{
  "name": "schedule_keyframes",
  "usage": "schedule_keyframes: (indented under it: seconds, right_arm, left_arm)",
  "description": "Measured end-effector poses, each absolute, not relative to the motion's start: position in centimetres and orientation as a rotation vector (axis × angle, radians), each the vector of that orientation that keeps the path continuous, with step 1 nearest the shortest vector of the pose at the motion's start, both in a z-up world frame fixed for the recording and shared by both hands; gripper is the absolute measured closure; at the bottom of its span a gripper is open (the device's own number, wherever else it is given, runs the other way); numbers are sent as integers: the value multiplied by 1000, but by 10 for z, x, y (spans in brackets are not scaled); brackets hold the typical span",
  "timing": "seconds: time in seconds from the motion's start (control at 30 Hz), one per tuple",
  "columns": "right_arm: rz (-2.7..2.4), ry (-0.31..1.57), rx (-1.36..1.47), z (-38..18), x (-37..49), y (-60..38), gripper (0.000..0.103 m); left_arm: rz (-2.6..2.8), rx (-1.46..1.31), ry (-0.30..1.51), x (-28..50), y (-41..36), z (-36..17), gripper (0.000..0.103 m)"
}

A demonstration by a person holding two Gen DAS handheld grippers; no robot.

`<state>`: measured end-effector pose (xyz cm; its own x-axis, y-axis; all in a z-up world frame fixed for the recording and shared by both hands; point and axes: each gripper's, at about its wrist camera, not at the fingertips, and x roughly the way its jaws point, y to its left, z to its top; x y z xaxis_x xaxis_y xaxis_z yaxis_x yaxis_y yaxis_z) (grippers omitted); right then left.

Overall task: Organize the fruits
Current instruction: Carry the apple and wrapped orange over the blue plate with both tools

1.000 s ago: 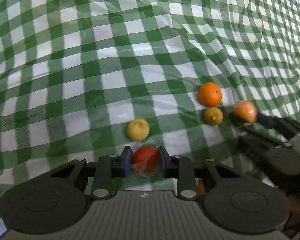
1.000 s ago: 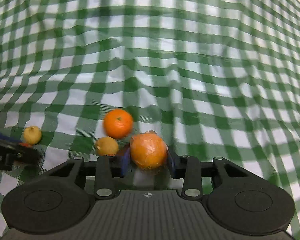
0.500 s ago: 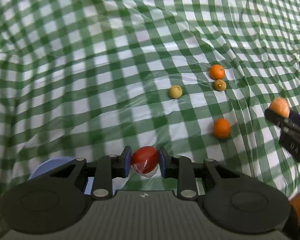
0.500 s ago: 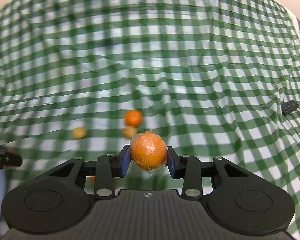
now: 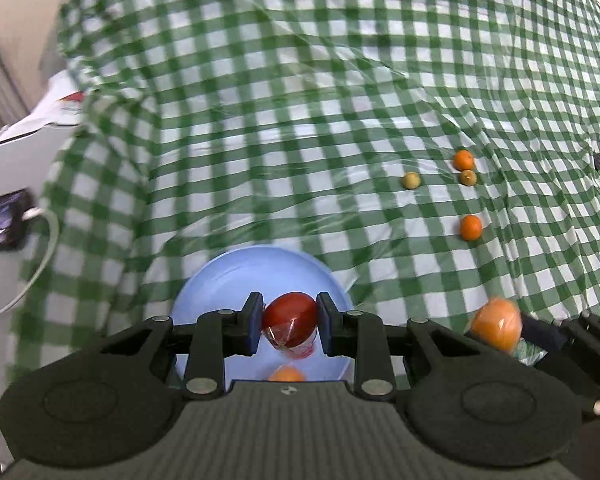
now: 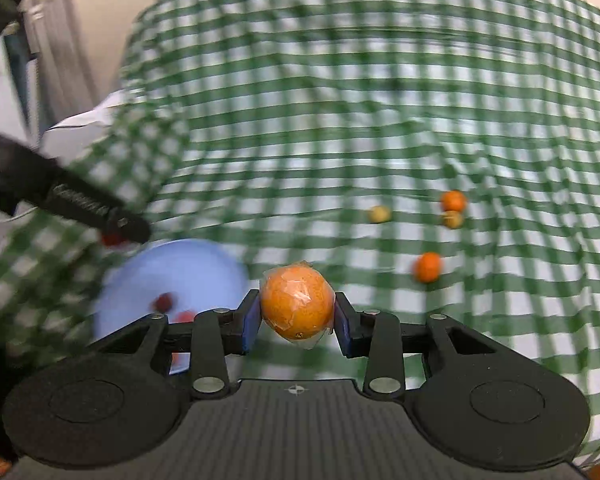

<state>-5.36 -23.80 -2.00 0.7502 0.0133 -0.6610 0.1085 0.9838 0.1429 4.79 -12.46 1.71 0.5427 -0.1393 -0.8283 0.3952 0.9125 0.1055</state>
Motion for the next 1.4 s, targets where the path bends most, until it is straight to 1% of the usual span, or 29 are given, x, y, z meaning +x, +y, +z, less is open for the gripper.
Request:
schedule_keyframes:
  seconds: [0.27,0.47,0.67,0.97,1.4]
  right_arm:
    - [64,732,131,1,-74,-175,63]
    - [129,749,63,6,-84,-140,63]
    - [175,755,-1,7,-91,-115,63]
    - [182,751,-27,9,-101,-108,63]
    - [181,767,-5,5,-99,-112,63]
  left_arm:
    - [-265,240,956,20,-62,23,72]
    - [-223,199,974,-3,-17,19,72]
    - [-190,159,976,-19,10,16,72]
    - [-198,143,963,-30,13,18,72]
    - [-211,152,978,-24,8,12,72]
